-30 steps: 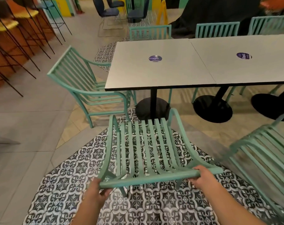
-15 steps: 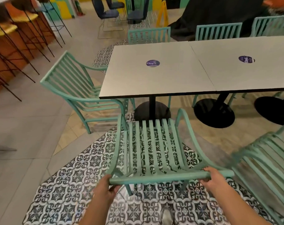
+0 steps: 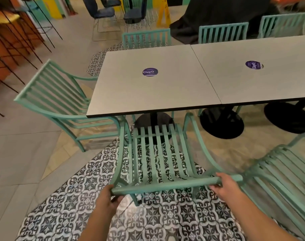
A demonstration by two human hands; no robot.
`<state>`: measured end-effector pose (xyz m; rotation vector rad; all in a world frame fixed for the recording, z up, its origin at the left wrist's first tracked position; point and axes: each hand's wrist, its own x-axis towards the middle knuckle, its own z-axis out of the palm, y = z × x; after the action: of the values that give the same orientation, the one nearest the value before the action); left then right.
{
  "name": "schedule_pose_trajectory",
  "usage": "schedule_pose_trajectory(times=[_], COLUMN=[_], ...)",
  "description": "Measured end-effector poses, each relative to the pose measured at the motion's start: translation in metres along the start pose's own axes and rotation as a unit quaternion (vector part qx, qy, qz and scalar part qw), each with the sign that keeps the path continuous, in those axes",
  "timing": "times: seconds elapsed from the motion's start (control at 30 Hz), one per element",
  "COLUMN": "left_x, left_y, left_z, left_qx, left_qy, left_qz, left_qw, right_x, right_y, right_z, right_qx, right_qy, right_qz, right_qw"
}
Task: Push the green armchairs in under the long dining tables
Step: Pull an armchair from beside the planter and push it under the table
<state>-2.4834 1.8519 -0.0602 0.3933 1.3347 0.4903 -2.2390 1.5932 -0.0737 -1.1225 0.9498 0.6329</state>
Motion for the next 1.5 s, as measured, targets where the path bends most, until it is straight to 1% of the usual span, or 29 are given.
schedule_pose_trajectory(times=[0.03,0.07,0.13,0.23,0.43,0.67,0.9,1.03,1.17,1.27,1.37,1.5], left_x=[0.009,0.017,0.029,0.04,0.056,0.059,0.065,0.063,0.059,0.059,0.055,0.057], left_y=[0.0,0.002,0.008,0.016,0.029,0.032,0.051,0.068,0.072,0.073,0.073,0.074], left_z=[0.001,0.003,0.012,0.026,0.05,0.054,0.032,0.026,0.028,0.025,0.026,0.034], left_qx=[0.007,0.023,0.029,0.088,0.085,0.079,0.153,0.172,0.185,0.211,0.189,0.139], left_qy=[-0.002,0.021,0.04,0.057,0.061,0.046,0.042,0.026,0.024,0.007,-0.033,-0.022], left_qz=[-0.008,-0.011,-0.02,-0.016,-0.031,-0.035,-0.011,-0.033,-0.039,-0.057,-0.087,-0.086], left_qw=[1.0,0.999,0.999,0.994,0.994,0.995,0.987,0.984,0.982,0.976,0.978,0.986], right_x=[0.003,0.009,0.016,0.02,0.032,0.048,0.043,0.045,0.042,0.037,0.04,0.04], right_y=[-0.002,-0.005,-0.011,-0.02,-0.033,-0.032,-0.02,-0.024,-0.024,-0.023,-0.029,-0.035], right_z=[0.004,0.006,0.014,0.026,0.052,0.06,0.06,0.057,0.052,0.047,0.045,0.045], right_qx=[0.004,0.004,-0.006,-0.015,-0.006,-0.01,-0.021,-0.019,-0.006,-0.012,-0.012,-0.054], right_qy=[0.002,0.004,0.004,-0.007,-0.015,-0.007,-0.021,0.003,0.004,-0.009,-0.004,-0.004], right_qz=[0.004,-0.007,-0.013,-0.017,0.008,0.002,-0.027,-0.057,-0.064,-0.067,-0.073,-0.064], right_qw=[1.0,1.0,1.0,1.0,1.0,1.0,0.999,0.998,0.998,0.998,0.997,0.996])
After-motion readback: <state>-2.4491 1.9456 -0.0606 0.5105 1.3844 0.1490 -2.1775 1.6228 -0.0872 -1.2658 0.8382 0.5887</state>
